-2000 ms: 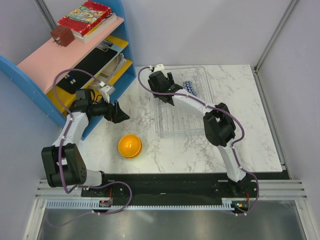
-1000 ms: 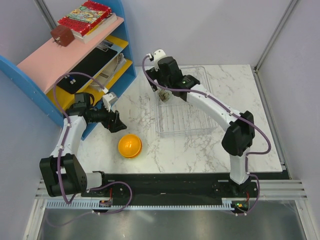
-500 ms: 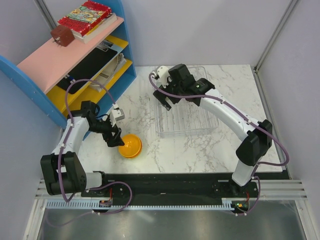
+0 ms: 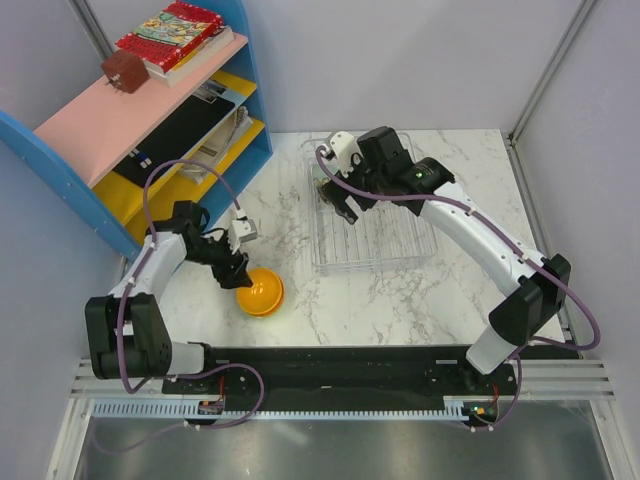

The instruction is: Load the bowls into the dish rack

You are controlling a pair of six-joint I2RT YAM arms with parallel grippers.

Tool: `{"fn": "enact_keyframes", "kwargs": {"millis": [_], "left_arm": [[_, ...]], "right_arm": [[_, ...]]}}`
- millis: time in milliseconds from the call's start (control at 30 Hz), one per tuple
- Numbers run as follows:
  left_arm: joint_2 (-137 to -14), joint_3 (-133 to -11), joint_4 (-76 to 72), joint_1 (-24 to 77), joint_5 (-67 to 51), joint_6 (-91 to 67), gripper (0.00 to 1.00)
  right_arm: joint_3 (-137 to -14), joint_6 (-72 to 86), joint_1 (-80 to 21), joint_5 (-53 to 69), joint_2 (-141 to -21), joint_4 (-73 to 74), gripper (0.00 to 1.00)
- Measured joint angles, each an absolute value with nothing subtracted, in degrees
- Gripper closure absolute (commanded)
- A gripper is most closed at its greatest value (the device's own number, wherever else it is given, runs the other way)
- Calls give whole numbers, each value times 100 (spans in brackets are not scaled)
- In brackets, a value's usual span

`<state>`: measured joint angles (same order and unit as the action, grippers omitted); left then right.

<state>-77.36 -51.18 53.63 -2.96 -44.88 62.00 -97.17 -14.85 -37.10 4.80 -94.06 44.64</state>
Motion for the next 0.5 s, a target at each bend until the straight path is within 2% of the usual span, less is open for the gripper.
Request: {"fn": "enact_keyframes", "kwargs": {"millis": [100,233,500], "left_arm": [[-7822,-5118,5288,-183,-4486,6121,38],[-7972,-5118,5225,-86,-4445,6025,54],[-8012,-5146,5175,148,-4322,5863,72]], "right_arm": [[-9710,-1483,-3691,537,-9406,4469,2],[-9710,-1483,-3671,591,-9408,4466,2],[-9710,-1481,-3634,716,-9450,4469,2]]}}
